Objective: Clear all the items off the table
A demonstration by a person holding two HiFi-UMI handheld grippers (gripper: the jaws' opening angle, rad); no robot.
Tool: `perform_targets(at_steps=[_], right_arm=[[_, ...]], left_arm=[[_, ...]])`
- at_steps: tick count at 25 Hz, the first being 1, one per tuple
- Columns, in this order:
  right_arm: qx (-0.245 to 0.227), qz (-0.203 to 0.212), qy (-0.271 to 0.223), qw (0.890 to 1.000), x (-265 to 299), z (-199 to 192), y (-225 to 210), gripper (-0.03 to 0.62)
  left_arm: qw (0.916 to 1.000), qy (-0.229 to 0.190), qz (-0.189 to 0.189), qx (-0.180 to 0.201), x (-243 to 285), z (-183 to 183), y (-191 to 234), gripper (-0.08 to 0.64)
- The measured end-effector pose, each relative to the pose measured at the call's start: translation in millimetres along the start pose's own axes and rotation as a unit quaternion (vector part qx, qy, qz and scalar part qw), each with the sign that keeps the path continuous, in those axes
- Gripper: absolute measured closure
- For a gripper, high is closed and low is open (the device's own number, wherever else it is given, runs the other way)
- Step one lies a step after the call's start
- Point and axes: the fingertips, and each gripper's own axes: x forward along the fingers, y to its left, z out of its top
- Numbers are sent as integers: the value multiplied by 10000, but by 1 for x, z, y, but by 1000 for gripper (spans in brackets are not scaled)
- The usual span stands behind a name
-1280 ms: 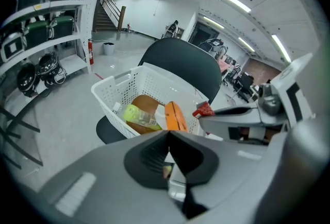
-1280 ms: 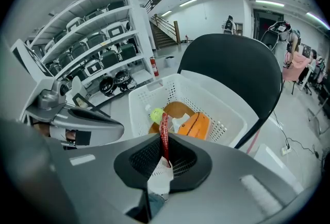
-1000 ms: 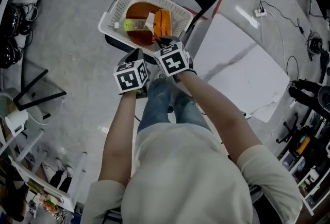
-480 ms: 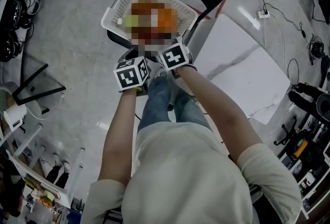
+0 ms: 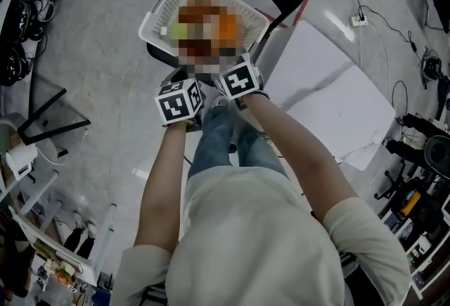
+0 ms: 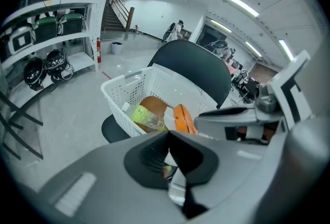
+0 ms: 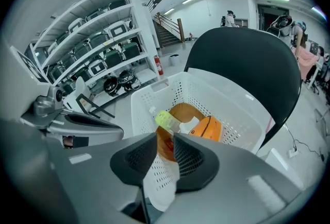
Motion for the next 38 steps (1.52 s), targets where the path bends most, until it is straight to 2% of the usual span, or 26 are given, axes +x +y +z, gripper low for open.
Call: perform_targets(at_steps=[2, 3, 10, 14, 25, 32, 38], right_arm=[[-22, -140, -30, 9999, -3, -2, -3, 586], [-37, -176, -45, 9998, -5, -3, -4, 594], [-3, -233, -80, 9997, -12, -5, -4, 594], [10, -250, -110, 9996, -15, -6, -4, 594], [242, -339, -287, 9987, -37, -10, -5, 594], [608, -547, -446, 9957, -63, -22, -20, 594], [993, -825, -562, 9900, -90, -40, -41, 594]], left_arm=[[10000, -6, -9, 10, -1, 0, -1, 552], [10000, -10, -13, 17, -1, 1, -2, 552], [10000, -43, -67, 57, -4, 3, -9, 552], [9996, -99, -62, 269, -7, 6, -13, 552], [9987, -49, -324, 403, -16, 5, -31, 552], [9953, 62, -581, 772, -18, 5, -59, 552], [9890, 168, -867, 1191, -17, 2, -98, 552]])
